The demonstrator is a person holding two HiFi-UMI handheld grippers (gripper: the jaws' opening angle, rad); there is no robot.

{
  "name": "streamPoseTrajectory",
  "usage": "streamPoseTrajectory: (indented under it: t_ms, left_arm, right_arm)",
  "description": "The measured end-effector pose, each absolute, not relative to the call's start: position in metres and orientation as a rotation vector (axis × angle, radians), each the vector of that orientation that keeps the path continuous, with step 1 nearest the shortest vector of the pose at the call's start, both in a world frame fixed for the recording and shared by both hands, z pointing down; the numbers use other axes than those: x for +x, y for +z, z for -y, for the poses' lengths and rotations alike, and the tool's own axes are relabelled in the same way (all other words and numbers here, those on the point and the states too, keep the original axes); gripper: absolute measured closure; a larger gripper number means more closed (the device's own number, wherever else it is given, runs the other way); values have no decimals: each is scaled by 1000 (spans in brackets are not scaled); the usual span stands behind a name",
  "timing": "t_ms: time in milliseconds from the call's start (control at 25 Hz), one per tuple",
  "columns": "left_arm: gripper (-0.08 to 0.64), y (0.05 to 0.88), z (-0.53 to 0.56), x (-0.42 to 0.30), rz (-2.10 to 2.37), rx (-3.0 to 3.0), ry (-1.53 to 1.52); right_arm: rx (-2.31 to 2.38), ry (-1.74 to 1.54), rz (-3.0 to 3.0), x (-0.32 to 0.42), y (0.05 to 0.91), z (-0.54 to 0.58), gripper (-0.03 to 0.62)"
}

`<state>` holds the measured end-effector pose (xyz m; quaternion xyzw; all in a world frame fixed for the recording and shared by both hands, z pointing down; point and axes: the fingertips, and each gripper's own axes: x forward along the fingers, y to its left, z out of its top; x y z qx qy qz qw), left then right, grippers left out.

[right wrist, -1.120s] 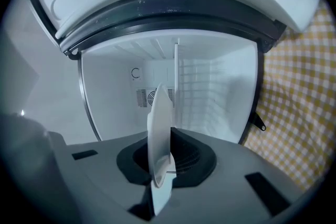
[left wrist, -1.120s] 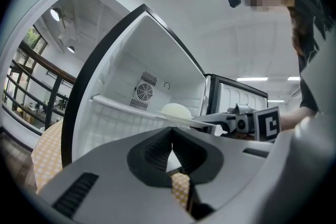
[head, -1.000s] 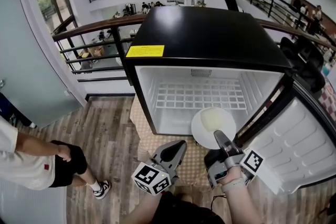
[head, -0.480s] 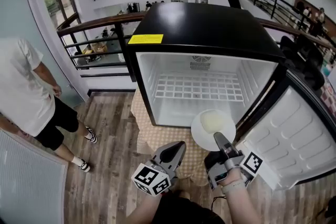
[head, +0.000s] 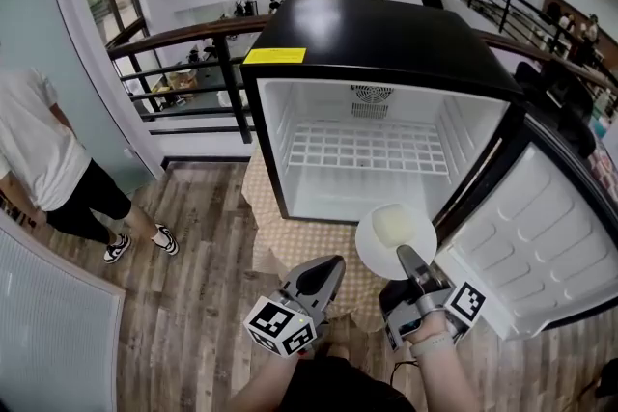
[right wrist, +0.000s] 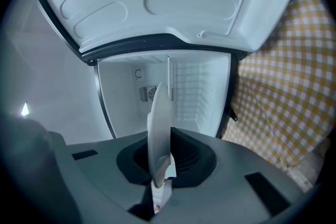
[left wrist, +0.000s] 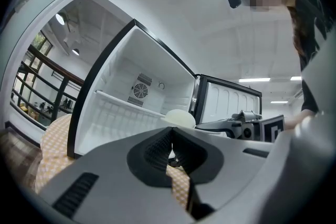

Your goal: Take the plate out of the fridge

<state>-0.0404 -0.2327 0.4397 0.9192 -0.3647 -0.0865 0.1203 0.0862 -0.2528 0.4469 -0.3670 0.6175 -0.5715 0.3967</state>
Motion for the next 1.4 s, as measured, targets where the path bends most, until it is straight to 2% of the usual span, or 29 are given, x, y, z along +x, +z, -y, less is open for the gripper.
streamPoseTrajectory:
  t_ms: [1400]
  left_arm:
    - [551,436,85,-71,1018,2740,-225]
  right_arm:
    - [-914,-1390,-1565,60,468,78,548]
